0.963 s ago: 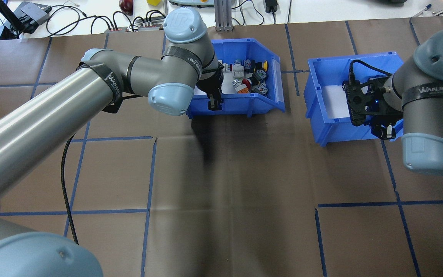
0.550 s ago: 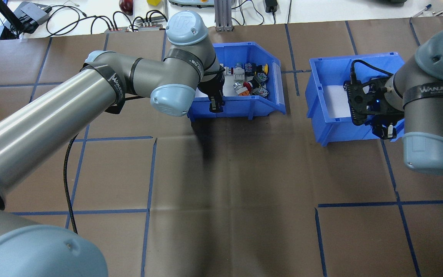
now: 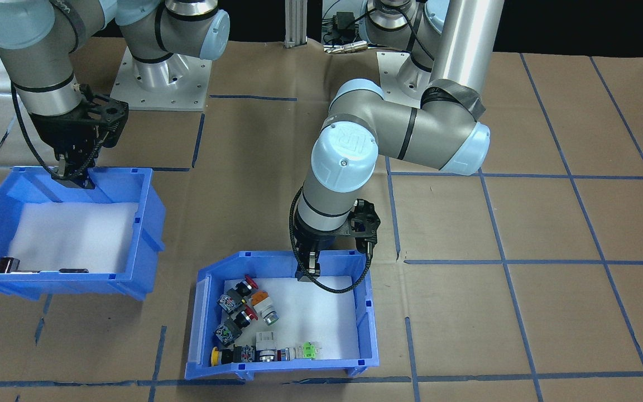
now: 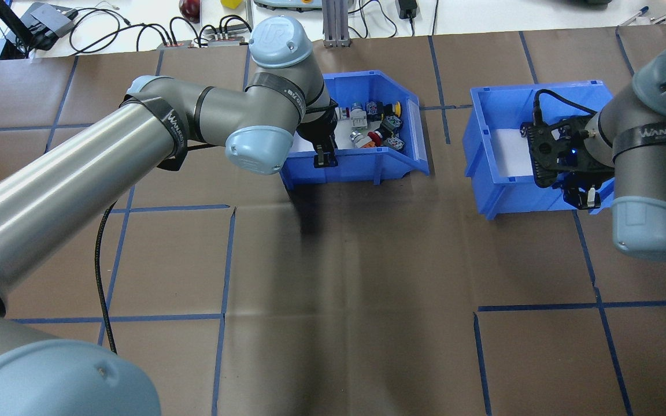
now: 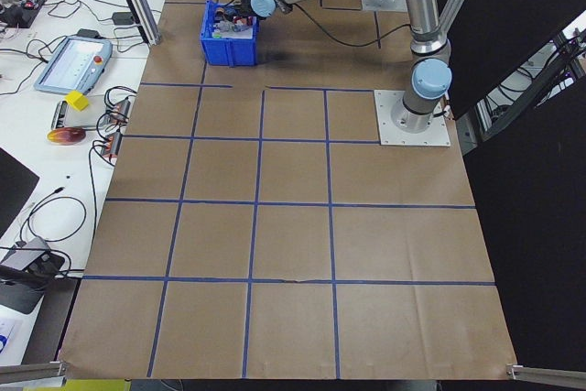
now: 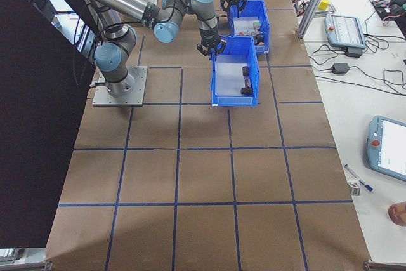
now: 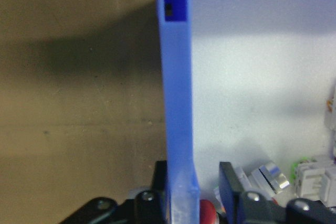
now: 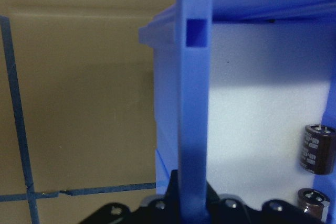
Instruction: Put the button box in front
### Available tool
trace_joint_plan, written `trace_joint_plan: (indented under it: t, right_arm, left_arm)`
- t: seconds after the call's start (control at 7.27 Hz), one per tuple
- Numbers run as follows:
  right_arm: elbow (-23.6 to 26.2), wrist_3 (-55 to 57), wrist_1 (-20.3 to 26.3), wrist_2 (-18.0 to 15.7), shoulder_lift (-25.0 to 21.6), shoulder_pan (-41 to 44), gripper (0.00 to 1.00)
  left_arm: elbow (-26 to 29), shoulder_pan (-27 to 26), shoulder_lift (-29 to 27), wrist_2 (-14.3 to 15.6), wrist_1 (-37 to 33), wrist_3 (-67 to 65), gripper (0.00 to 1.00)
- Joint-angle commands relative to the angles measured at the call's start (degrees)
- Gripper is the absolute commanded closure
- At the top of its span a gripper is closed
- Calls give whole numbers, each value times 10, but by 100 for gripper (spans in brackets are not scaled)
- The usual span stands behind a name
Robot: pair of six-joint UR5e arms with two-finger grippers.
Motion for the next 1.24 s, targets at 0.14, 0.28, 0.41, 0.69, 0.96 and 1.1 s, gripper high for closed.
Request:
trace_joint_plan:
  t: [0.14, 0.28, 0.41, 0.69, 0.96, 1.1]
  right_arm:
    - [57, 0, 32, -5, -53, 3, 93]
    - [69, 0, 80, -5, -92, 3, 93]
    - [70, 0, 118, -7, -112, 3, 93]
    - [70, -1, 138, -4, -121, 6, 93]
    - [70, 7, 137, 0, -121, 24, 93]
    - [71, 28, 134, 0, -120, 49, 93]
  left_arm:
    - [51, 32, 80, 3, -207, 178, 13]
    - [53, 61, 107, 3, -248, 261, 13]
    - [53, 90, 135, 4, -265, 385, 13]
    - [53, 160, 181, 4, -273, 674, 8]
    - [41, 174, 205, 6, -271, 965, 1]
    - [41, 179, 210, 18, -271, 1109, 1]
